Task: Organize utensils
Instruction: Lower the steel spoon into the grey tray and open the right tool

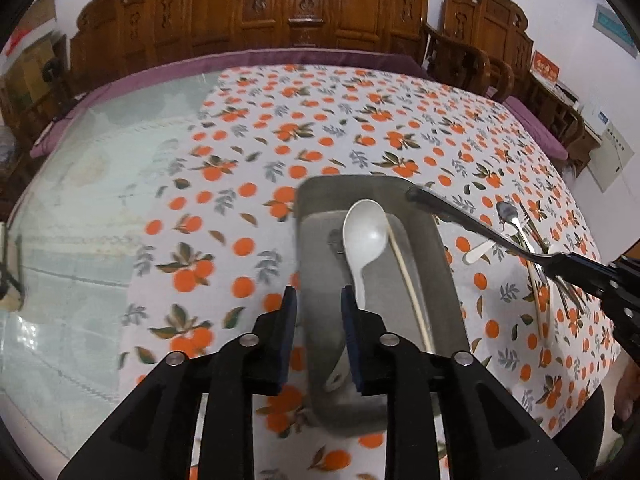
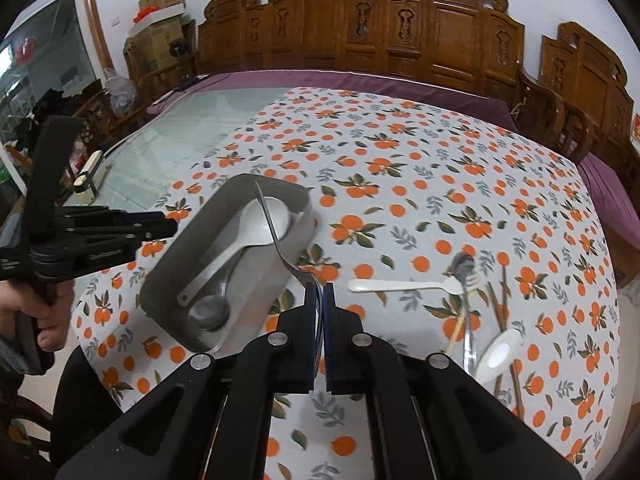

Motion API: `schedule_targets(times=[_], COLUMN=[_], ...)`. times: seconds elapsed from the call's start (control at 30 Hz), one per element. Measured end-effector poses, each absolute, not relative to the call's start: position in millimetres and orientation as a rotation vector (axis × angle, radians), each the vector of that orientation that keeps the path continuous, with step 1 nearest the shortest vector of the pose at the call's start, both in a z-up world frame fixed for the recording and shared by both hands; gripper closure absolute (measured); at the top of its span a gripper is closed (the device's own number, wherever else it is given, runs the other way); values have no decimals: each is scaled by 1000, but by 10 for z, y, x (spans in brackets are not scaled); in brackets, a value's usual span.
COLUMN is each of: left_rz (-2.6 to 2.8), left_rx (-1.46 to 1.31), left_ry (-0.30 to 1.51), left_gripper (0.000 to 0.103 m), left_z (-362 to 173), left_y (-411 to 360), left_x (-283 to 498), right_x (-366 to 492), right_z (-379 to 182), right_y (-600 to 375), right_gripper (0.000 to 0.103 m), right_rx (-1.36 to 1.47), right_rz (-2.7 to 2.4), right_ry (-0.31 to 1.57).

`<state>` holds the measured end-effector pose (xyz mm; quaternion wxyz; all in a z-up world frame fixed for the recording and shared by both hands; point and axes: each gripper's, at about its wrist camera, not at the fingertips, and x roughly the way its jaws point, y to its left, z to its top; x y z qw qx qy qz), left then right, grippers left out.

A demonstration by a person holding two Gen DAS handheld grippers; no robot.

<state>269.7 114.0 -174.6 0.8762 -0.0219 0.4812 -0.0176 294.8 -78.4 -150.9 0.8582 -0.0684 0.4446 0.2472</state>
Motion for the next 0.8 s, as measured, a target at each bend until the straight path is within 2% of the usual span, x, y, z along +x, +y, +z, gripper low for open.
schedule_targets(times=[0.13, 0.2, 0.27, 0.3, 0.37, 0.8], left_rz=[-27, -17, -15, -15, -3, 41], left_rx=[-36, -30, -19, -11, -1, -65], left_ry=[973, 957, 946, 938, 928, 852], left_gripper=[67, 58, 45, 44, 35, 31], left_z=[-1608, -1540, -1491, -1460, -1415, -1119], left_y=[1281, 1354, 1403, 1432, 1490, 1873], left_x=[2541, 2464, 2413, 2383, 2344, 2175], right_x=[2959, 2973, 2992, 3000, 3023, 3188], right_z=[-1553, -1595, -1647, -1671, -1726, -1859], right_y=[-534, -417, -297, -246, -129, 214], right_gripper=[99, 99, 99, 99, 99, 98], right_rx=[-174, -192, -208, -216, -237, -305], right_rz=[531, 534, 538, 539, 539, 469], right_ry=[941, 947, 950, 951, 961, 974])
